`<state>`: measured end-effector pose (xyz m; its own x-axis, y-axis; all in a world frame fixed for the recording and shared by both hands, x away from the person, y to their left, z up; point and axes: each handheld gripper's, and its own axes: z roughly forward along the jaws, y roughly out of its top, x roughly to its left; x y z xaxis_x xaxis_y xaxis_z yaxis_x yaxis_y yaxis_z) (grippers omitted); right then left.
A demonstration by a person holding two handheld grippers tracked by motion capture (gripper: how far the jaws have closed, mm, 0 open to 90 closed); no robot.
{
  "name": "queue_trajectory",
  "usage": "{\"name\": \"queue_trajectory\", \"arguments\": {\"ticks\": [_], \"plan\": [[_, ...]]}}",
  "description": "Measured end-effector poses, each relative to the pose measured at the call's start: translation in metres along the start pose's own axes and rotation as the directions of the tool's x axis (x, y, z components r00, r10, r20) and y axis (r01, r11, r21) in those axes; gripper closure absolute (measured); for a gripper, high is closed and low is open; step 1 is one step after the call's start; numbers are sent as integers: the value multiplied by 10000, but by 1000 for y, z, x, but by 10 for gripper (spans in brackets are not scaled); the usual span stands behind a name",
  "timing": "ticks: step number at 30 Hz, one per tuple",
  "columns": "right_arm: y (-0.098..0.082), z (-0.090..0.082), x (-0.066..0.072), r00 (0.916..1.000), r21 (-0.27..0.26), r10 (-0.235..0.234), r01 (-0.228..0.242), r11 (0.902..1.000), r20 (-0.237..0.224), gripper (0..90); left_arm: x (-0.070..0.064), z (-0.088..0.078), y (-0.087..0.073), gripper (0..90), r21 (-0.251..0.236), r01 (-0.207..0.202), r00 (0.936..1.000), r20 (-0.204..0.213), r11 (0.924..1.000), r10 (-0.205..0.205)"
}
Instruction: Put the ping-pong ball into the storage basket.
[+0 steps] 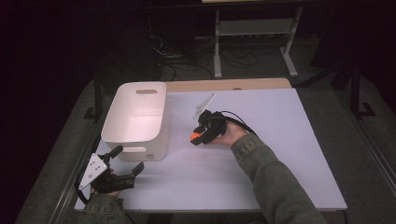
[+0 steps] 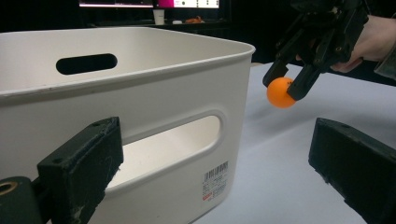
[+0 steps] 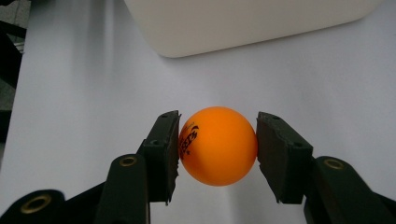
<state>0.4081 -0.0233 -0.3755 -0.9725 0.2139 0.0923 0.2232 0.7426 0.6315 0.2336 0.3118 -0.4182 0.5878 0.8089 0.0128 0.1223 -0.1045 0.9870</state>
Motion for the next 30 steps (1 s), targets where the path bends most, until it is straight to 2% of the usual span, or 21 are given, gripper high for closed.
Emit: {"name": "queue_trajectory", "arguments": {"ticks": [7, 14, 17, 30], "plan": [[8, -11, 4, 9998, -21, -185, 185, 9998, -122, 494, 0, 0, 0, 26, 0, 8, 10000, 2, 10000, -8], [15, -15, 10, 9995, 196, -258, 261, 9995, -159, 494, 0, 0, 0, 26, -42, 50, 10000, 5, 10000, -50], [21, -19, 13, 9993, 104, -301, 303, 9995, -204, 494, 0, 0, 0, 26, -29, 27, 10000, 13, 10000, -27], [38, -31, 14, 9988, 121, -483, 484, 9988, -84, 494, 0, 1, 0, 26, -29, 40, 10000, 21, 10000, -40]]}}
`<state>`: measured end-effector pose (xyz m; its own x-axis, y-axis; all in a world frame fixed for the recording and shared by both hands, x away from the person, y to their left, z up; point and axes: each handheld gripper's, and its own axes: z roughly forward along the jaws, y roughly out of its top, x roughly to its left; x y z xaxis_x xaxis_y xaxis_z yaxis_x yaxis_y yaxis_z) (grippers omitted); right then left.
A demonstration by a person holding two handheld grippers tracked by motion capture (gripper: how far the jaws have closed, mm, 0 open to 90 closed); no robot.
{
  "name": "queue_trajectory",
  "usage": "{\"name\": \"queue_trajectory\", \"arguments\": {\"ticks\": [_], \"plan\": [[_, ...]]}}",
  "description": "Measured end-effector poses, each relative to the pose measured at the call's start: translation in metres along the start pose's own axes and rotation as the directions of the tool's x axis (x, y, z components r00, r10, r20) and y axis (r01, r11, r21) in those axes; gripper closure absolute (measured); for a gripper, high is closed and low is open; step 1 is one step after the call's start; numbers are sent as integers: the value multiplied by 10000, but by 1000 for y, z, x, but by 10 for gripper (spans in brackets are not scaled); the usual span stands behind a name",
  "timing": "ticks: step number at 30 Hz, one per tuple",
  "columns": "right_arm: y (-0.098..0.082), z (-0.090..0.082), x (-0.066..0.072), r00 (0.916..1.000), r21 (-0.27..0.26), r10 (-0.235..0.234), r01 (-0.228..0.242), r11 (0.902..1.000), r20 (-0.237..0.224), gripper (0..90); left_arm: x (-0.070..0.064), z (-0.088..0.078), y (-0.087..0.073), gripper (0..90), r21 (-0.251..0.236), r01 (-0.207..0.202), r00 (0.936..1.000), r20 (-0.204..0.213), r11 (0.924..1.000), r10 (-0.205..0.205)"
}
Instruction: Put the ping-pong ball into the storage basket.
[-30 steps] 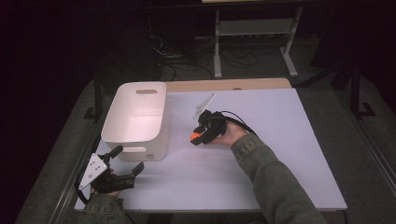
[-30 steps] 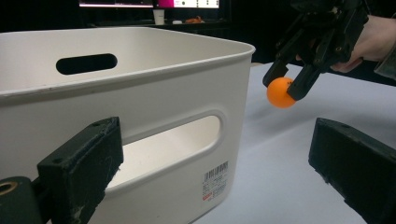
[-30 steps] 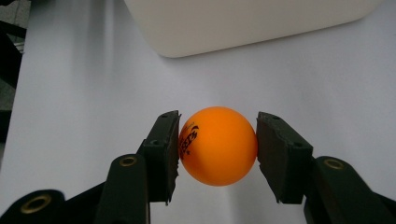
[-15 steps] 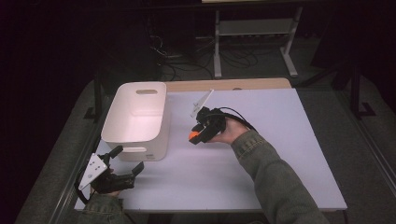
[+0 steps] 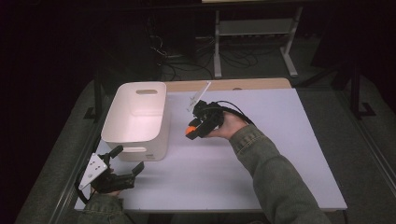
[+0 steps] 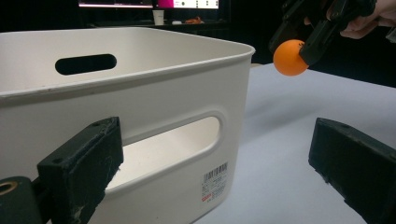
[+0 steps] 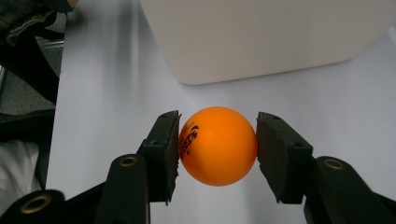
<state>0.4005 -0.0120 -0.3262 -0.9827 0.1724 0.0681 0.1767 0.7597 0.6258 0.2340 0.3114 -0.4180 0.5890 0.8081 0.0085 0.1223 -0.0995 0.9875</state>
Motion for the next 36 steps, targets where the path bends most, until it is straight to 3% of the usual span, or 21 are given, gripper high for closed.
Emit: {"name": "queue_trajectory", "arguments": {"ticks": [5, 17, 21, 36], "plan": [[6, -7, 0, 9995, -40, -3, 4, 10000, 318, 495, 0, 0, 0, 26, 12, -8, 10000, 8, 10000, 8], [20, -23, -3, 9988, -292, -108, 122, 9995, 475, 495, 0, 0, 0, 26, 16, -10, 10000, 14, 10000, 10], [25, -23, -3, 9985, -152, -48, 56, 9999, 540, 494, 0, 0, 0, 26, 9, -7, 10000, 5, 10000, 7], [33, -26, -6, 9997, -586, 84, -70, 9983, 238, 494, 0, 0, 0, 26, 9, -9, 10000, 5, 10000, 9]]}}
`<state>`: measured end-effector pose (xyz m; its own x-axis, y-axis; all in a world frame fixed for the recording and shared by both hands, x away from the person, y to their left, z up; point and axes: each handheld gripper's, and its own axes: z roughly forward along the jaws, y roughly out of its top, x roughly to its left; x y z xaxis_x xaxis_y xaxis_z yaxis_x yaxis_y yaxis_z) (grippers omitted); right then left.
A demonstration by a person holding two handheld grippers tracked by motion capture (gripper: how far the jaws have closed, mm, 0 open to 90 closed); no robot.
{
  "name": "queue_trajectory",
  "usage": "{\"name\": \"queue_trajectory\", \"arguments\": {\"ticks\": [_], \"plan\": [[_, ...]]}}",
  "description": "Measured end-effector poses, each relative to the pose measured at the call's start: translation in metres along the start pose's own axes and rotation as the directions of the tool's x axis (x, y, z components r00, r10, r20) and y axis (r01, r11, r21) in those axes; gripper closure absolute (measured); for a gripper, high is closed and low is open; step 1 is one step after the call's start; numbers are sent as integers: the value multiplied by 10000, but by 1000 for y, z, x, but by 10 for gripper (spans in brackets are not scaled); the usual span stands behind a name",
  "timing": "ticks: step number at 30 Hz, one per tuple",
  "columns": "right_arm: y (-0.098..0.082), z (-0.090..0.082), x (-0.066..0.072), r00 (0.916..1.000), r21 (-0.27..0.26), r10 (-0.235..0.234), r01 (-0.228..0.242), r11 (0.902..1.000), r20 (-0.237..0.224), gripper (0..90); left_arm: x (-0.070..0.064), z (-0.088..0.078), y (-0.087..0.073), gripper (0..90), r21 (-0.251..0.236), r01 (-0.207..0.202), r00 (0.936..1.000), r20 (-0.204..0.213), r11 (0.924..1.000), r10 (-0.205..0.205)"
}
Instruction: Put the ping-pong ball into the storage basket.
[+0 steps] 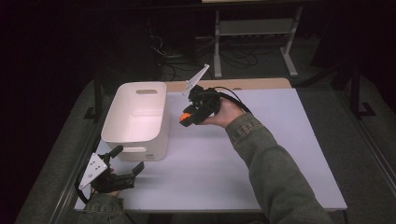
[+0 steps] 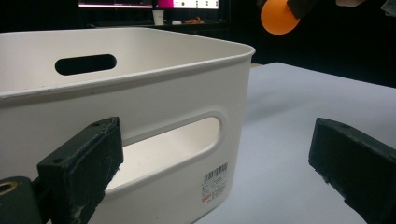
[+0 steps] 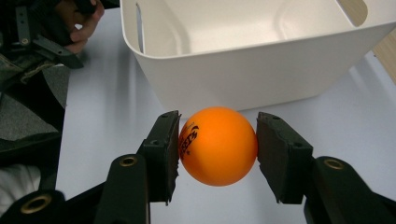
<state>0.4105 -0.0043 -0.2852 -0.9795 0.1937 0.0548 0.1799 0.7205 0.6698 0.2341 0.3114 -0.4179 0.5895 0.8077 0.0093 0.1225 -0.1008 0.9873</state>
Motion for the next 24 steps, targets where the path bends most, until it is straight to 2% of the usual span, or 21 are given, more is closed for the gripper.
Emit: {"name": "queue_trajectory", "arguments": {"ticks": [24], "plan": [[39, 4, 4, 9989, -150, -437, 435, 9989, -179, 494, 0, 0, 0, 25, -28, 2, 10000, 17, 10000, -2]]}}
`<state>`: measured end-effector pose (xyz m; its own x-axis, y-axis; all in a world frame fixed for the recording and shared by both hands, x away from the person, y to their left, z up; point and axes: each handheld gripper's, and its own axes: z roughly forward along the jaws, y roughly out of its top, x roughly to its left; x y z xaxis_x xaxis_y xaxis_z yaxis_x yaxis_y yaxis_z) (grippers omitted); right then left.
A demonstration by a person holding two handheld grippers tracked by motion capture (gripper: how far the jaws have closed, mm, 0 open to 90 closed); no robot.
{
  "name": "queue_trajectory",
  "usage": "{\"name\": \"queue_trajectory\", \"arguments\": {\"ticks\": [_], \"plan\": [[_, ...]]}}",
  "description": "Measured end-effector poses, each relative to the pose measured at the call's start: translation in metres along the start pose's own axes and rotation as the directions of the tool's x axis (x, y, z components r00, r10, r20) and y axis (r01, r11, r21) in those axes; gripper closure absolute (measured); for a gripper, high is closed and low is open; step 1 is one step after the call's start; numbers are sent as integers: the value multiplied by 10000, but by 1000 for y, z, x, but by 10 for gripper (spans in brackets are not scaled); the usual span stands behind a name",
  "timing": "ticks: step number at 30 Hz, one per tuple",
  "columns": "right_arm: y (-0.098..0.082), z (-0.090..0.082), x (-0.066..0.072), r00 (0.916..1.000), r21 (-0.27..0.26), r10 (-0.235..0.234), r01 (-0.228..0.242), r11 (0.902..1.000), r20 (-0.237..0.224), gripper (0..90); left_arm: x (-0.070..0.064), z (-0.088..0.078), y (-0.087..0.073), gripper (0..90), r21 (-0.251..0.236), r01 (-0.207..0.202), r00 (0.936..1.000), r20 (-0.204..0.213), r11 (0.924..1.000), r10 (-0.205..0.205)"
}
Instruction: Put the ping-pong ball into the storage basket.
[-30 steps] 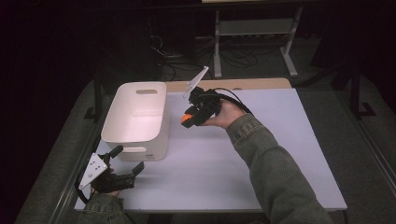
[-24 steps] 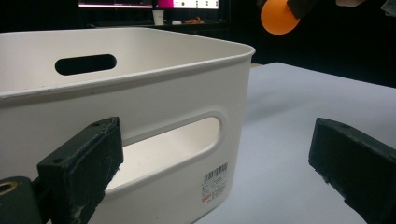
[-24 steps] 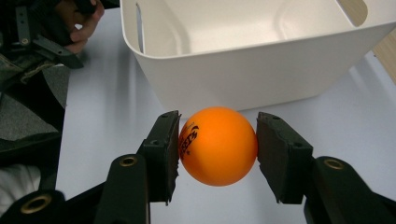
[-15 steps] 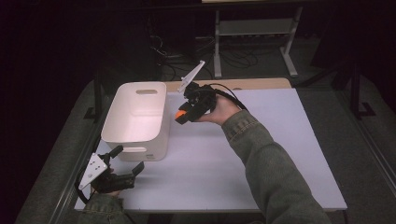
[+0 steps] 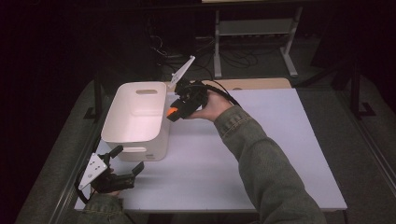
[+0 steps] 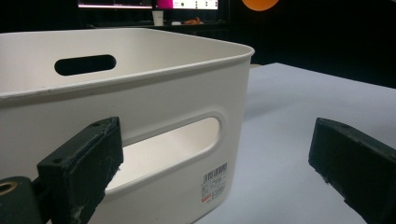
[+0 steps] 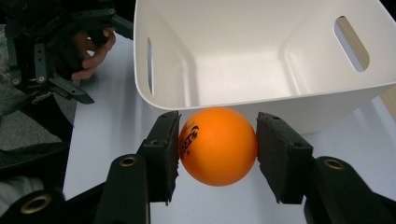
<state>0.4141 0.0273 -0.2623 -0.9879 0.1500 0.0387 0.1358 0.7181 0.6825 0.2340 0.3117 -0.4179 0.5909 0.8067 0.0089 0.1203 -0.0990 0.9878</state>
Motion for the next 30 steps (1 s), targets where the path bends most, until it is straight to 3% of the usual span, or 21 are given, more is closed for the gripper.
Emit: {"name": "queue_trajectory", "arguments": {"ticks": [17, 30], "plan": [[23, 11, -3, 9997, -90, -208, 207, 9997, -150, 494, 0, 0, 0, 26, -32, -8, 10000, -3, 10000, 8], [32, 31, -10, 9988, -61, -197, 194, 9998, -438, 494, 0, -1, 0, 26, -62, 9, 10000, 8, 10000, -9]]}}
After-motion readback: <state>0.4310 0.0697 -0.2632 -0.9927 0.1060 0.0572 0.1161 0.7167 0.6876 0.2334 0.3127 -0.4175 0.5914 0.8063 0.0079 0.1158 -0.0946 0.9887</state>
